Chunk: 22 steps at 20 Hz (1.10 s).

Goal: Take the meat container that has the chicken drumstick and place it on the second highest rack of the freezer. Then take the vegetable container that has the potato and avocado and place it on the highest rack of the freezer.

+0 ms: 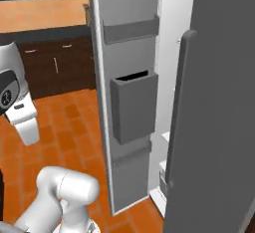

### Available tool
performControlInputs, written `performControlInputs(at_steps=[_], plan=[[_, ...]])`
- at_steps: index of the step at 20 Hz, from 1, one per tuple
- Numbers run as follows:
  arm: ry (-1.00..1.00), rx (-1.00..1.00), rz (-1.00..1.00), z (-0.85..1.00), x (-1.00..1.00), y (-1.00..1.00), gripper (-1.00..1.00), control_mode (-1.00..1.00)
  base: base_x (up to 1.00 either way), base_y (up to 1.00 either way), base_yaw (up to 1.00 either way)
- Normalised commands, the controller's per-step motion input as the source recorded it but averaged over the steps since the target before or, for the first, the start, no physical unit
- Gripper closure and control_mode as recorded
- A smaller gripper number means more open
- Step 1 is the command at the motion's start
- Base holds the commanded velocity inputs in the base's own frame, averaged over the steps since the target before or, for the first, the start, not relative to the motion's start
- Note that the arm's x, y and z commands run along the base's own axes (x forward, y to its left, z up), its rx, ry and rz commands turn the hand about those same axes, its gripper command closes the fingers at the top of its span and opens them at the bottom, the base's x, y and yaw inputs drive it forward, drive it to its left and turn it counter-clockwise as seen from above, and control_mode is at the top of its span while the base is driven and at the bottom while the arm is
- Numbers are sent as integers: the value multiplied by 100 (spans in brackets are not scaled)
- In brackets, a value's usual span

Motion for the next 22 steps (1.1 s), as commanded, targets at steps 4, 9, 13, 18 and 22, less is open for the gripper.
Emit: performControlInputs(at_steps=[4,9,13,18,22], plan=[[0,0,0,0,0,0,-100,100,-20,6,100],[0,0,0,0,0,0,-100,100,43,0,88],[0,0,0,0,0,0,-100,100,100,3,10],[0,0,0,0,0,0,-100,100,100,35,-6],[0,0,0,0,0,0,-100,100,100,67,-26]])
